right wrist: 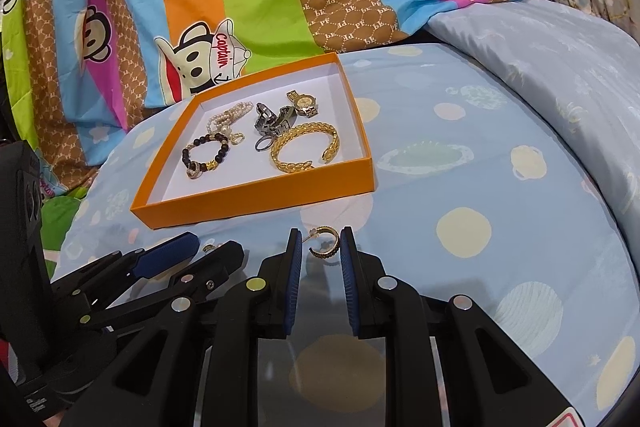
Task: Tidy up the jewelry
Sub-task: 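Grasp the gold hoop earring with the right tool while the left tool grasps the pearl-drop earring, then lift both held earrings and carry them toward the orange box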
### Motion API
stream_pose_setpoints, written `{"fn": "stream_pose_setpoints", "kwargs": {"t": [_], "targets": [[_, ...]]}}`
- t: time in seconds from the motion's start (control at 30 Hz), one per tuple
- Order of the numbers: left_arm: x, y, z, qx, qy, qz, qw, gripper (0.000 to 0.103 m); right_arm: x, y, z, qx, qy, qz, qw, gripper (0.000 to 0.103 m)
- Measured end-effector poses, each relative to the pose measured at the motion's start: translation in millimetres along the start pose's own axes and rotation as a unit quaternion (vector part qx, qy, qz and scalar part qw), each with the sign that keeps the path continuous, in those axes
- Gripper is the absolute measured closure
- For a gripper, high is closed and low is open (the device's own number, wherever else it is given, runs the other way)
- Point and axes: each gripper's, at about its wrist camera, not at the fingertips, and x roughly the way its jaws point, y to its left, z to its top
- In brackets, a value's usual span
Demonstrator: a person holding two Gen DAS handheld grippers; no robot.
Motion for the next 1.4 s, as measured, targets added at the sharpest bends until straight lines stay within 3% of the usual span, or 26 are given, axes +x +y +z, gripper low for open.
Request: {"fn": "stream_pose_setpoints", "kwargs": {"t": [0.23,0.37,0.43,0.57,1.4], "targets": [[1,3,2,-0.007,-0.001,0.007,1.0,0.071,1,1,-1,0.001,0.001,0.001,1.0,0.085],[1,4,2,-0.009,-0.001,0.01,0.9999,0.073,1,1,-1,0.0,0.001,0.001,1.0,0.085],[1,5,1,-0.012,-0.002,0.01,0.9999,0.082,2,1,-1,0.001,0.002,0.002,1.0,0.085],[0,10,1,-0.017,-0.001,0.005,0.9998,0.09,2,1,-3,0.002,0.003,0.003,1.0,0.085],[-38,28,-40,-0.011,0.006,-0.007,0.9999,0.091,-4,10,-30,-0.011,0.03,0.012,0.999,0.084]]}}
